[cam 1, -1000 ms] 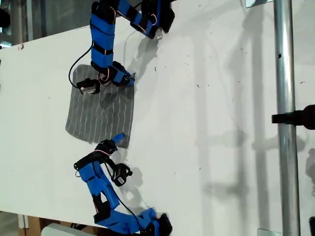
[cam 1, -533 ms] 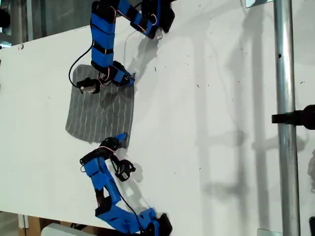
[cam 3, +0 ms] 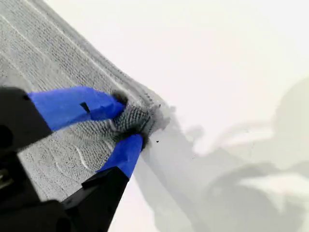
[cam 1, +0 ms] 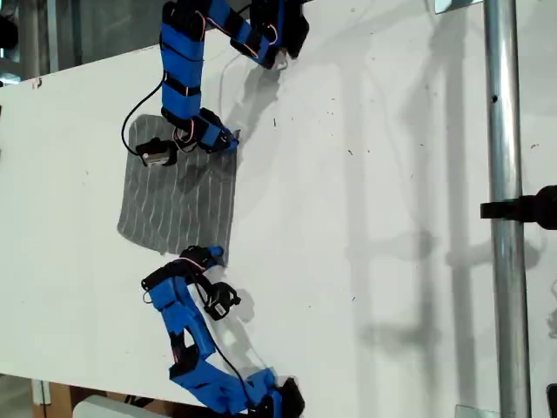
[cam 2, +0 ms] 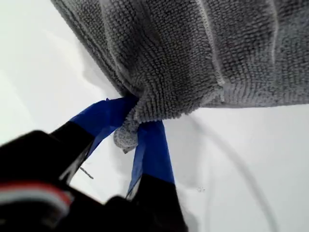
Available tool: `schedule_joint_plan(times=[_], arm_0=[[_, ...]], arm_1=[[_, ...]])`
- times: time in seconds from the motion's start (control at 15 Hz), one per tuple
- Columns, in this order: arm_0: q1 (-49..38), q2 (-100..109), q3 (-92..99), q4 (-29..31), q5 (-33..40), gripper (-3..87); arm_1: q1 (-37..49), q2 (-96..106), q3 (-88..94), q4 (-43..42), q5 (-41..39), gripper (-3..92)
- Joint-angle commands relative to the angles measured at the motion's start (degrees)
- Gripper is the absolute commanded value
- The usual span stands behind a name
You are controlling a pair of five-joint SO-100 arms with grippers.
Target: Grasp corners of a towel and fold twice.
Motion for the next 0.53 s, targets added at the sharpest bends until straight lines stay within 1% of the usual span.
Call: schedule_joint_plan(times=[0.0, 0.2, 0.33, 0.47], arm_0=[[-0.62, 0.00, 0.18, 2.72, -0.18, -1.5], [1.49, 0.26, 2.64, 3.96, -0.44, -1.4], [5.01, 0.88, 4.31, 4.31, -1.76, -1.4], [9.23, 2.20, 5.10, 6.15, -3.08, -1.4]], arm_1=[[-0.97, 2.55, 0.00, 0.00, 0.26, -0.2], [-1.14, 3.69, 0.62, 0.09, 0.53, -0.2], [-1.76, 5.45, 1.67, 0.26, 1.05, -0.2], [-1.93, 6.50, 2.90, 0.26, 1.32, -0.2]])
